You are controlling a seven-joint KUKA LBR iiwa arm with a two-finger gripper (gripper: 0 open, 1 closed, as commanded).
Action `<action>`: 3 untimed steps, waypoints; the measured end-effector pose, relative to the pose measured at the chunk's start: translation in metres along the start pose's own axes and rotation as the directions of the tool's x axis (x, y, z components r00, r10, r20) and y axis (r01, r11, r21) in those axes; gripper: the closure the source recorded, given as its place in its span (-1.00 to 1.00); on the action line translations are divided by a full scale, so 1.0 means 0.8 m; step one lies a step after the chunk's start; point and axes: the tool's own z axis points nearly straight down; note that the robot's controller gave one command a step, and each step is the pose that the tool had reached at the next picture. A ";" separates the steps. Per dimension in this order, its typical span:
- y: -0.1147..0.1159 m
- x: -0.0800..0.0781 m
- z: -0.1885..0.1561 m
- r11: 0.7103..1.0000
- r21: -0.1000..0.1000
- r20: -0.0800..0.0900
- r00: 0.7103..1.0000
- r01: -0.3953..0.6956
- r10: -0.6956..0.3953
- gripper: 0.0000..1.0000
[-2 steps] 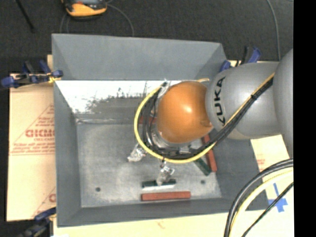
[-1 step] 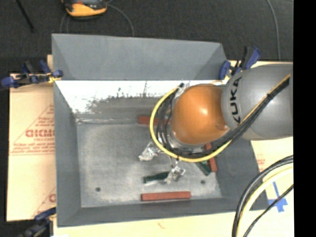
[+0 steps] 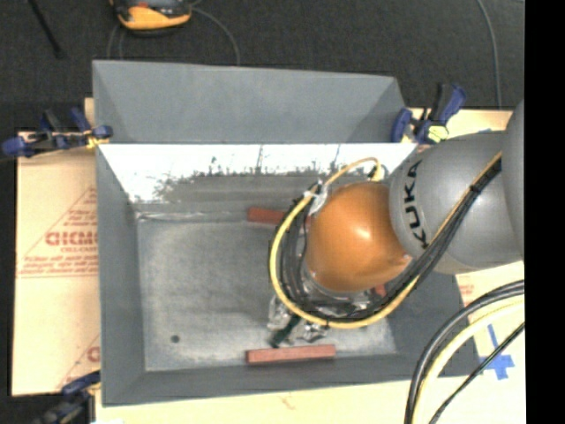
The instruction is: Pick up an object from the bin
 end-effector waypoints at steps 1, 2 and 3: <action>0.000 0.000 0.000 1.000 0.000 0.000 1.000 -0.001 0.001 1.00; -0.008 0.007 -0.136 0.999 -0.011 0.010 0.999 0.048 -0.047 1.00; -0.008 0.007 -0.136 0.999 -0.012 0.010 0.999 0.046 -0.046 1.00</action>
Offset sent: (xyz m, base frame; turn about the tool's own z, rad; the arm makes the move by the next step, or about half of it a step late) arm 0.0008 -0.0071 0.1085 -0.0513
